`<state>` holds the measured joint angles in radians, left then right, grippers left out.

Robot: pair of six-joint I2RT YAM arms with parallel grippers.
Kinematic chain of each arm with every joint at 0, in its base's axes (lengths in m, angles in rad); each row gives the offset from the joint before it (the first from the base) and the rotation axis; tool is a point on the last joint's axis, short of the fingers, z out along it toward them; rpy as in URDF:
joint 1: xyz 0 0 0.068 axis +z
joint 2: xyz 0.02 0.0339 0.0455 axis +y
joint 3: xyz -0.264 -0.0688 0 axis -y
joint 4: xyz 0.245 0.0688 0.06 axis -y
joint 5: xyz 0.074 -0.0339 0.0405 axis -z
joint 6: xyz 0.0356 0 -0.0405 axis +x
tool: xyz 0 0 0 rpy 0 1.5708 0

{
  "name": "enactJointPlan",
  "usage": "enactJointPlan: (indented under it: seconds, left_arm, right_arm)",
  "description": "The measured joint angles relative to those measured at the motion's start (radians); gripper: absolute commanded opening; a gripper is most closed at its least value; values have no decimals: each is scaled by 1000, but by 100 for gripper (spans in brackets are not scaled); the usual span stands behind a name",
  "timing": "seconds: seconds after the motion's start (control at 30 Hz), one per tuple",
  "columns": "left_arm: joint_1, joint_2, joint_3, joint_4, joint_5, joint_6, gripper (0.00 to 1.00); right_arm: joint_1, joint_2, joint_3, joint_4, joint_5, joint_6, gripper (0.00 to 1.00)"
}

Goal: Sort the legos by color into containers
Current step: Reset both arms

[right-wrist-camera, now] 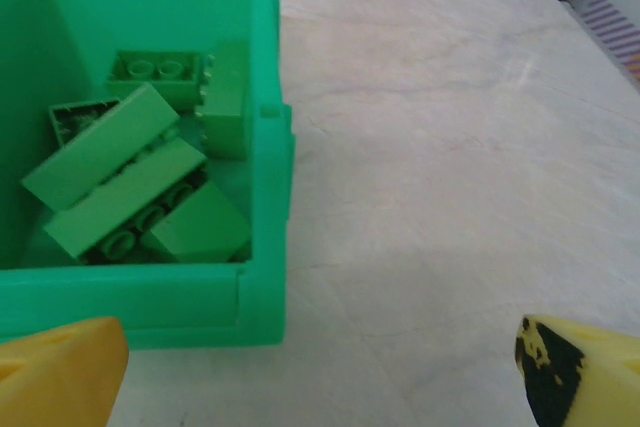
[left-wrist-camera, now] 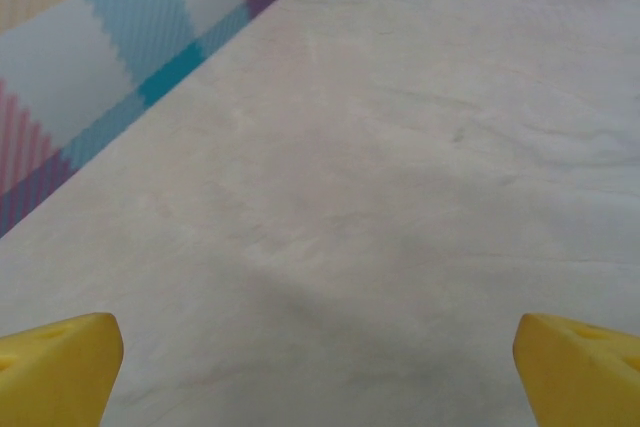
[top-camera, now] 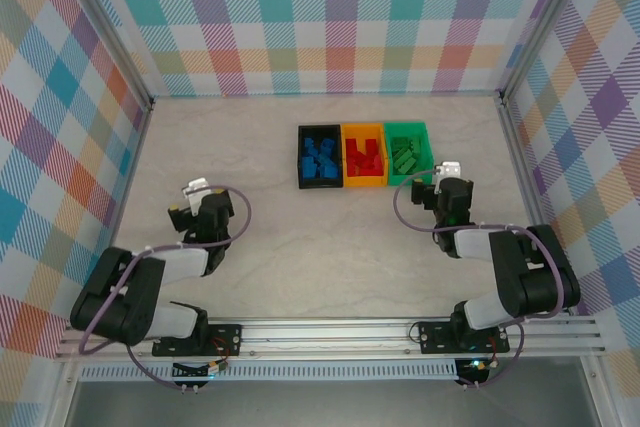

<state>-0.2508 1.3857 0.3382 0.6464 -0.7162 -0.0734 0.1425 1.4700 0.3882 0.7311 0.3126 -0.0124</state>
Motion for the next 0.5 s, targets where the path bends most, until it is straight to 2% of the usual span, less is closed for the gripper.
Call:
enactJointPlan:
  seconds: [0.1, 0.17, 0.3, 0.5]
  left_arm:
    - [11, 93, 35, 132, 113, 73, 100]
    - [27, 128, 34, 159, 183, 94, 100]
    - [73, 170, 12, 261, 264, 105, 100]
    - [93, 195, 24, 255, 336, 104, 100]
  right_arm:
    - [-63, 11, 0, 38, -126, -3, 99]
    - [-101, 39, 5, 57, -197, -2, 99]
    - [-129, 59, 7, 51, -255, 4, 99]
    - [-129, 59, 11, 53, -296, 4, 99]
